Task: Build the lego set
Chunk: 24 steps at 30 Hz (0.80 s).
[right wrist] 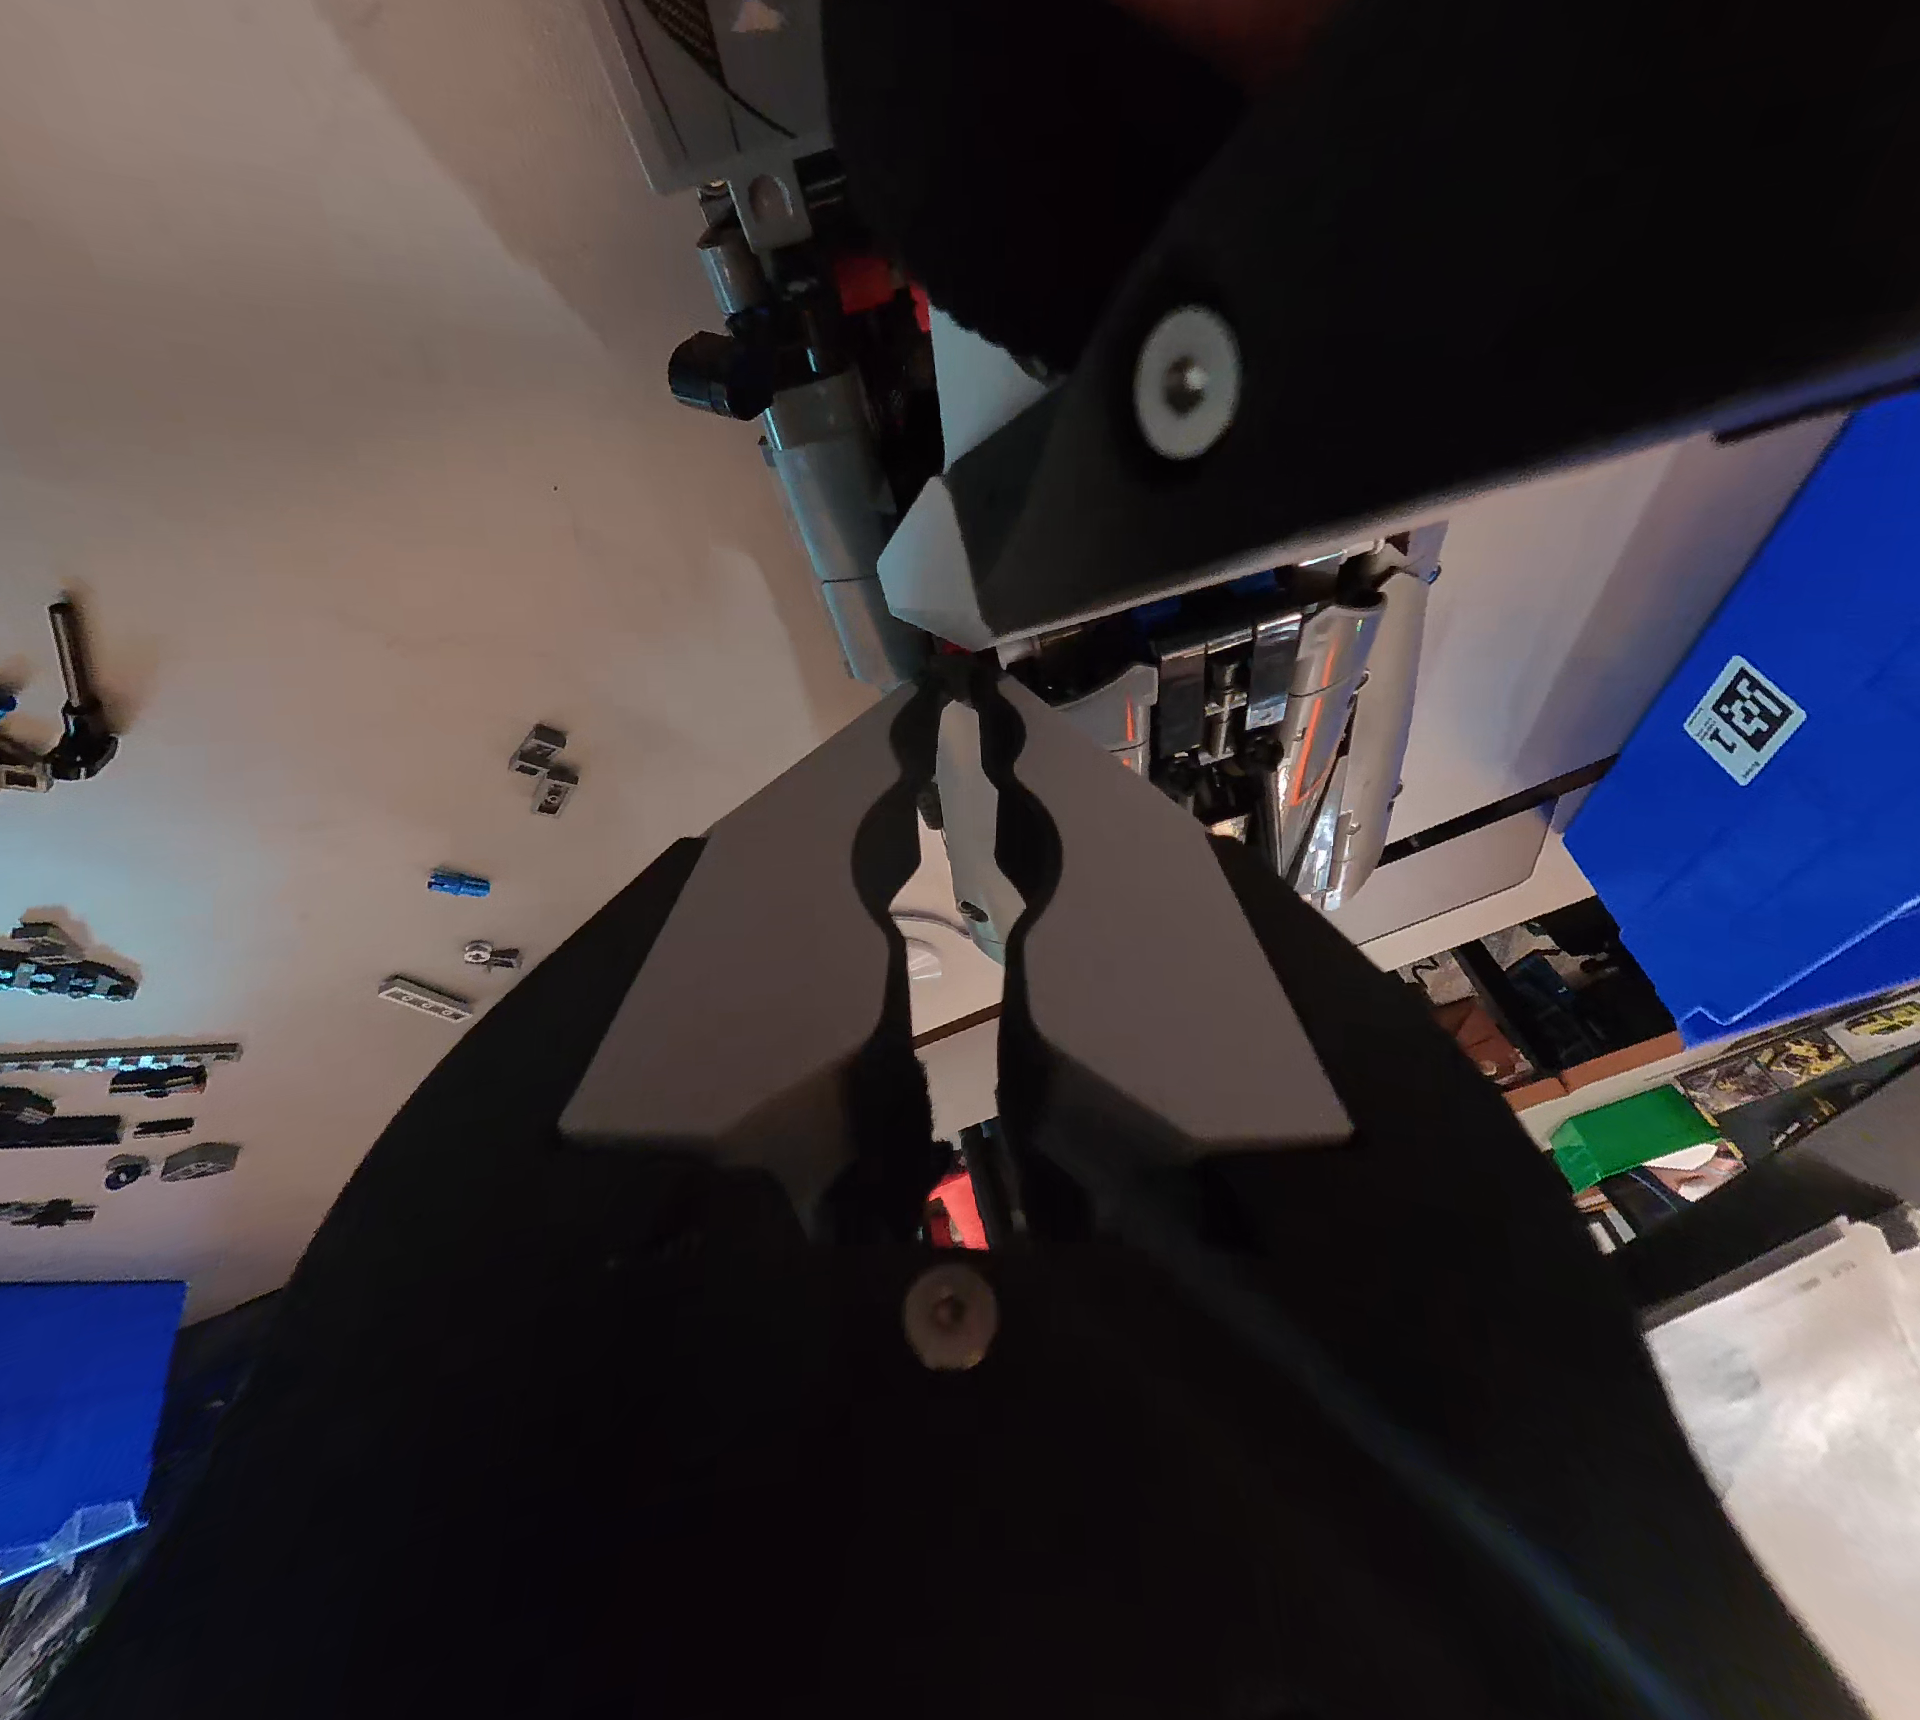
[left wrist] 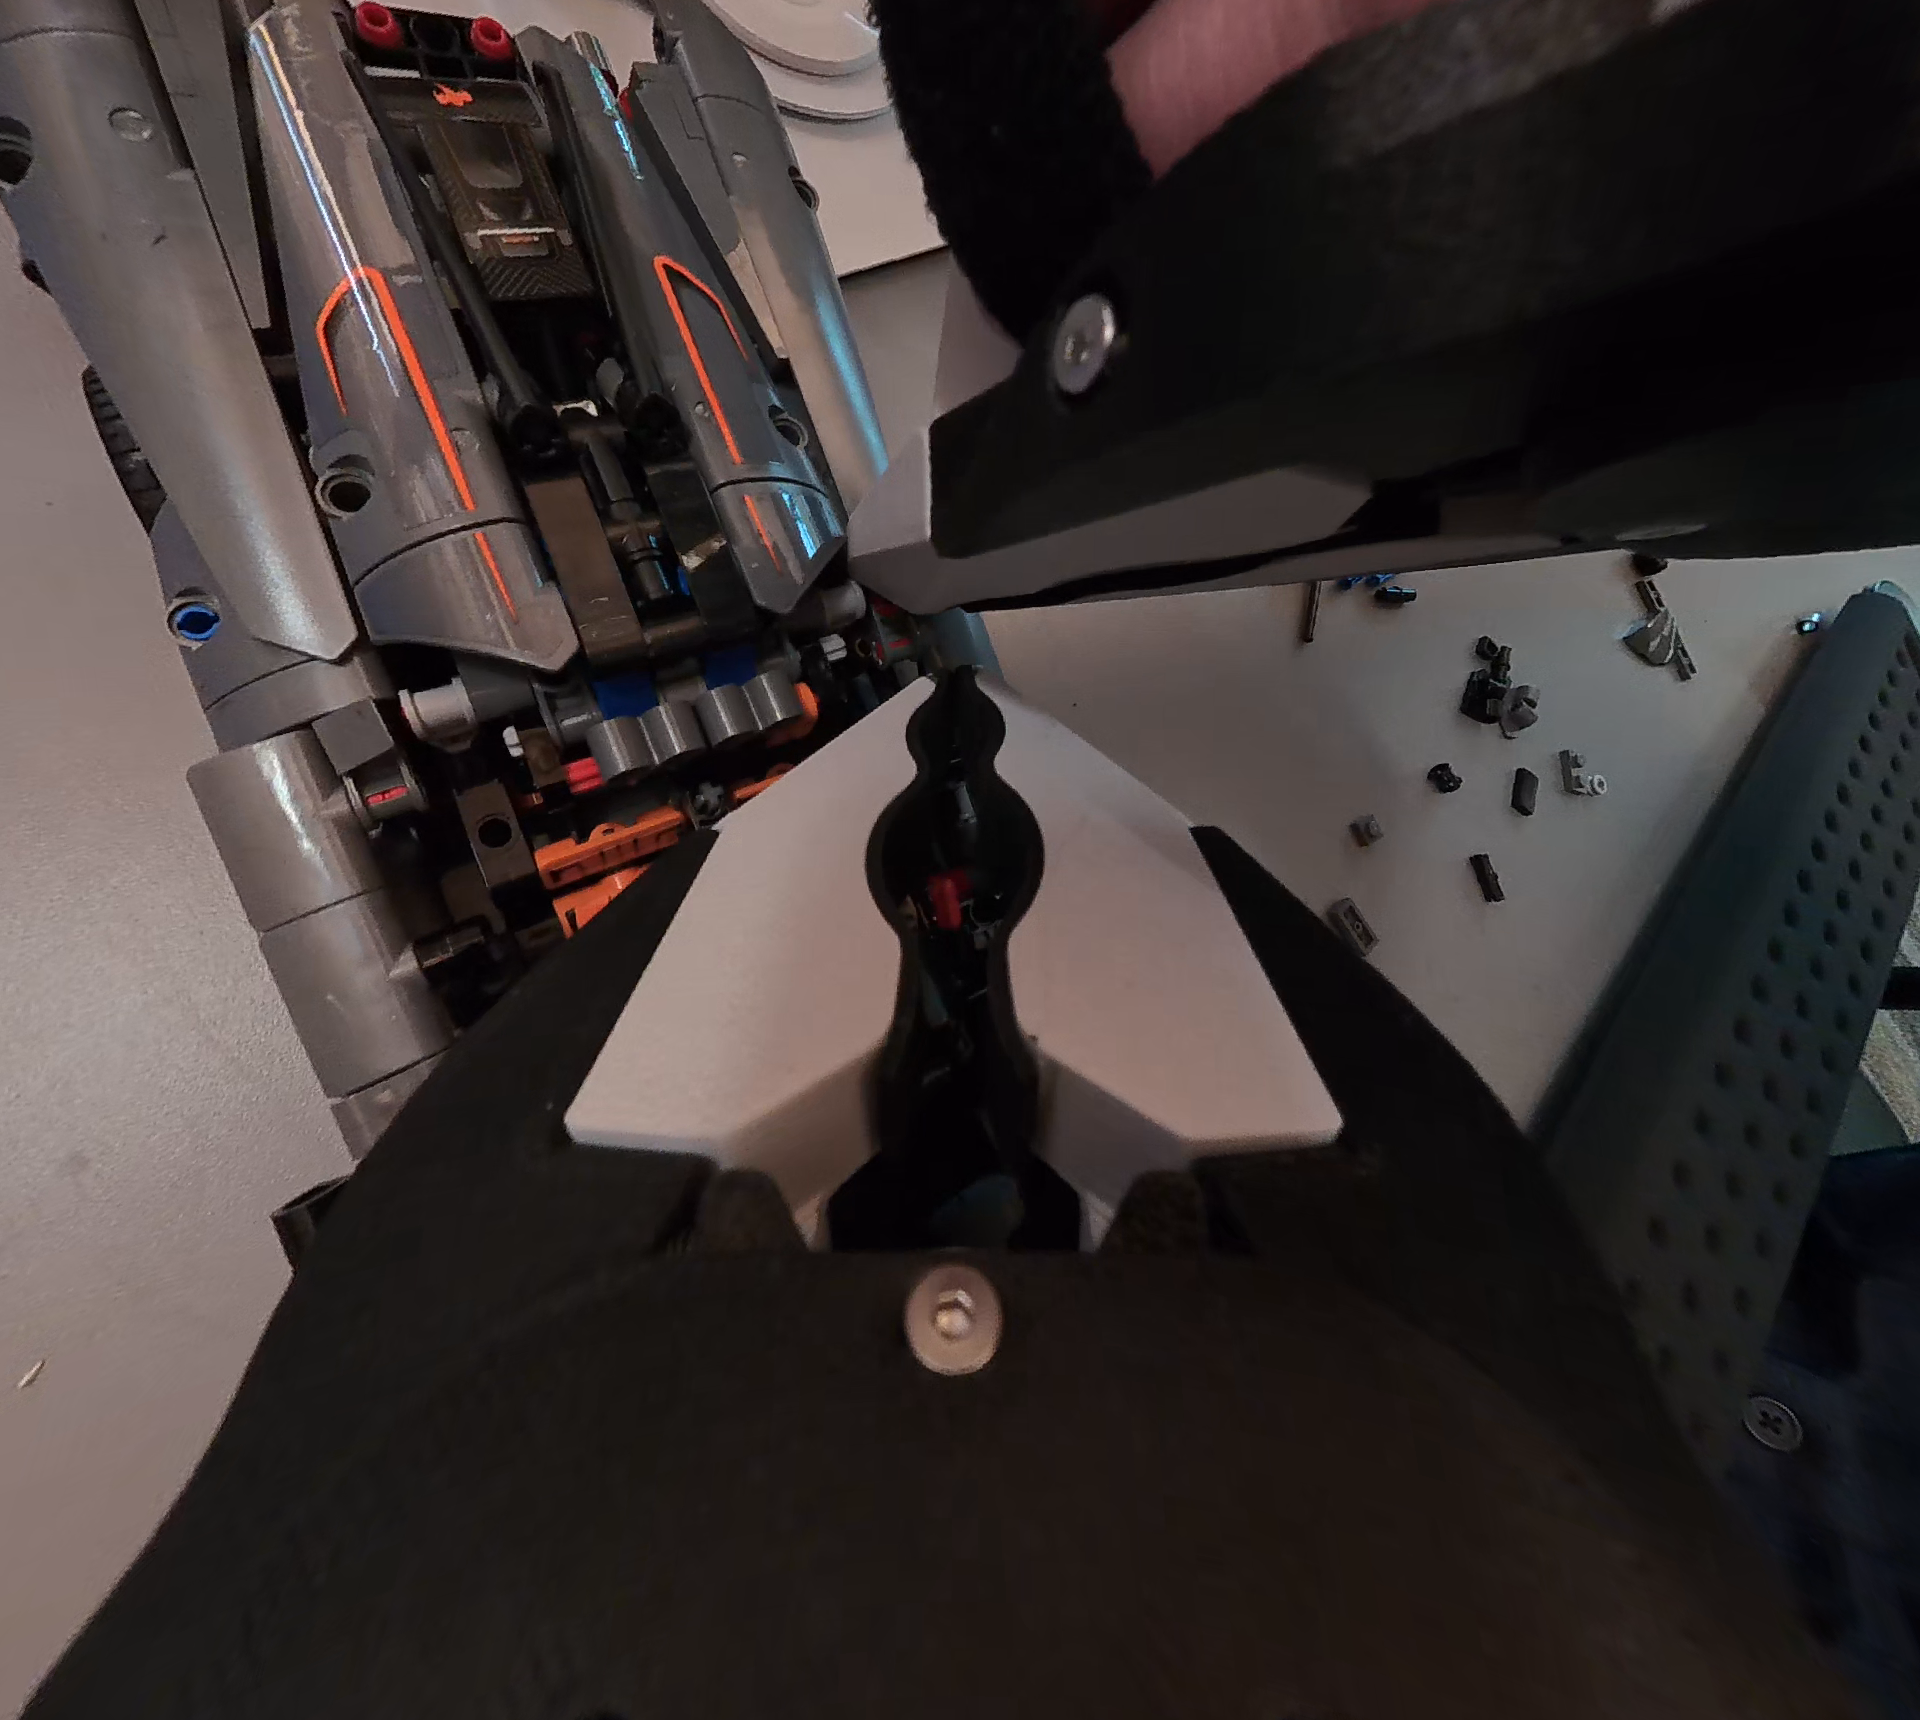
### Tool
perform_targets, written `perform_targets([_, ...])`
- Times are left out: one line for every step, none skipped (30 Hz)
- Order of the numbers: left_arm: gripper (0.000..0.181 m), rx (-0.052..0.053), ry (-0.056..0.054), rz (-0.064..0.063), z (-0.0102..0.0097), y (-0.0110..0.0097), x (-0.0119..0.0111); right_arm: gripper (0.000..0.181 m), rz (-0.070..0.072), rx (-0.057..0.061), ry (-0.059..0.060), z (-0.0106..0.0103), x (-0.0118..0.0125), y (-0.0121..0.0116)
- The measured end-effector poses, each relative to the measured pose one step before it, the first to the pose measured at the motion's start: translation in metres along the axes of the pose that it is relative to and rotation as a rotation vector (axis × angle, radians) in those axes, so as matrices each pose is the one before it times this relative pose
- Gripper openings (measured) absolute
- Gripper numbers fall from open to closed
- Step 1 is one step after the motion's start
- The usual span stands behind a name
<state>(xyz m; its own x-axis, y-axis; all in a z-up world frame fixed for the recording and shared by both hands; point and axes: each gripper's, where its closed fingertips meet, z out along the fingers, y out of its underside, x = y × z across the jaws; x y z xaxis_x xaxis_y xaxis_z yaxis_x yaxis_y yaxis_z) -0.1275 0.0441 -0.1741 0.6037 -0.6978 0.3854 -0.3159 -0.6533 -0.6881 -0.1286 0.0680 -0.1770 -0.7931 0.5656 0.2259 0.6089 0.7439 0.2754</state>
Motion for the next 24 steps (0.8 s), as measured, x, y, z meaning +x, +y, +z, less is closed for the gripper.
perform_targets([0.000, 0.0002, 0.0002, -0.0002, 0.00002, -0.00003, 0.00004, 0.006, 0.0005, -0.0017, -0.0013, 0.00020, 0.00000, 0.00005])
perform_targets([0.000, 0.0007, -0.0002, 0.0005, 0.00006, -0.00020, 0.00004, 0.006, 0.0007, -0.0024, -0.0013, -0.00004, 0.00004, 0.00020])
perform_targets([0.000, 0.0006, 0.0000, 0.0005, -0.00005, -0.00009, 0.00008, 0.006, 0.0019, -0.0024, -0.0015, -0.00013, 0.00003, 0.00017])
perform_targets([0.000, 0.0001, 0.0005, -0.0007, -0.00008, 0.00012, -0.00004, 0.006, 0.0025, -0.0022, -0.0018, -0.00002, 0.00001, 0.00004])
perform_targets([0.000, -0.0001, 0.0006, -0.0004, -0.00001, 0.00002, 0.00011, 0.006, 0.0005, -0.0018, -0.0005, 0.00012, -0.00007, -0.00003])
perform_targets([0.000, -0.0001, -0.0006, 0.0009, 0.00004, 0.00005, -0.00001, 0.006, -0.0009, -0.0012, 0.0007, -0.00007, 0.00003, 0.00000])
perform_targets([0.000, -0.0002, -0.0004, 0.0007, -0.00003, -0.00001, 0.00007, 0.006, 0.0020, -0.0012, -0.0005, -0.00009, -0.00006, 0.00005])
perform_targets([0.000, -0.0004, 0.0001, 0.0003, 0.00011, 0.00009, 0.00001, 0.006, 0.0032, -0.0012, -0.0011, -0.00005, -0.00009, 0.00006])
perform_targets([0.000, 0.0004, 0.0005, -0.0003, -0.00005, -0.00002, 0.00002, 0.006, 0.0002, -0.0009, 0.0003, 0.00012, 0.00005, 0.00000])
perform_targets([0.000, 0.0008, 0.0009, -0.0006, -0.00009, -0.00005, 0.00005, 0.006, -0.0005, -0.0010, 0.0003, -0.00011, 0.00002, 0.00007])
perform_targets([0.000, 0.0005, 0.0006, -0.0004, -0.00004, -0.00003, 0.00005, 0.006, 0.0011, -0.0009, -0.0008, -0.00016, 0.00000, 0.00003])
perform_targets([0.000, 0.0002, 0.0006, -0.0011, -0.00004, 0.00003, -0.00007, 0.006, 0.0011, -0.0004, -0.0008, 0.00000, 0.00002, 0.00001])
perform_targets([0.000, 0.0001, 0.0006, -0.0005, -0.00006, 0.00001, 0.00005, 0.006, 0.0003, -0.0005, -0.0004, 0.00006, -0.00002, -0.00002])
perform_targets([0.000, 0.0000, 0.0003, 0.0003, -0.00003, 0.00006, 0.00009, 0.006, -0.0010, -0.0008, 0.0006, -0.00003, 0.00001, -0.00007])
perform_targets([0.000, 0.0000, 0.0003, 0.0002, 0.00000, -0.00001, 0.00004, 0.006, -0.0017, -0.0007, 0.0012, -0.00003, 0.00007, -0.00001])
perform_targets([0.000, 0.0000, 0.0004, -0.0005, 0.00002, 0.00003, -0.00008, 0.006, -0.0006, -0.0004, 0.0004, -0.00007, -0.00004, 0.00005])
perform_targets([0.000, -0.0001, 0.0006, -0.0003, -0.00001, 0.00001, 0.00011, 0.006, 0.0006, -0.0002, -0.0004, -0.00002, -0.00001, -0.00003])
perform_targets([0.000, 0.0008, 0.0002, 0.0004, -0.00005, -0.00001, 0.00001, 0.006, -0.0001, 0.0002, 0.0000, -0.00004, 0.00009, 0.00008])
perform_targets([0.000, 0.0012, 0.0007, -0.0006, -0.00013, -0.00017, 0.00005, 0.006, 0.0005, 0.0009, 0.0002, -0.00031, 0.00009, -0.00001])
perform_targets([0.000, 0.0009, 0.0010, -0.0012, 0.00001, -0.00006, 0.00000, 0.006, 0.0027, 0.0011, -0.0008, -0.00037, 0.00025, 0.00006])
perform_targets([0.000, 0.0002, 0.0007, -0.0004, -0.00006, 0.00000, 0.00006, 0.006, 0.0016, 0.0004, -0.0007, -0.00018, 0.00005, 0.00011])
perform_targets([0.000, 0.0002, 0.0001, 0.0005, 0.00001, -0.00002, -0.00002, 0.006, 0.0000, -0.0003, 0.0000, 0.00002, 0.00006, 0.00011])
perform_targets([0.000, -0.0003, -0.0004, 0.0003, 0.00003, 0.00007, 0.00005, 0.006, 0.0000, -0.0006, 0.0001, 0.00005, -0.00001, 0.00005])
perform_targets([0.000, 0.0004, 0.0003, -0.0003, 0.00005, -0.00011, -0.00001, 0.006, -0.0007, -0.0013, 0.0005, 0.00011, 0.00001, -0.00011])
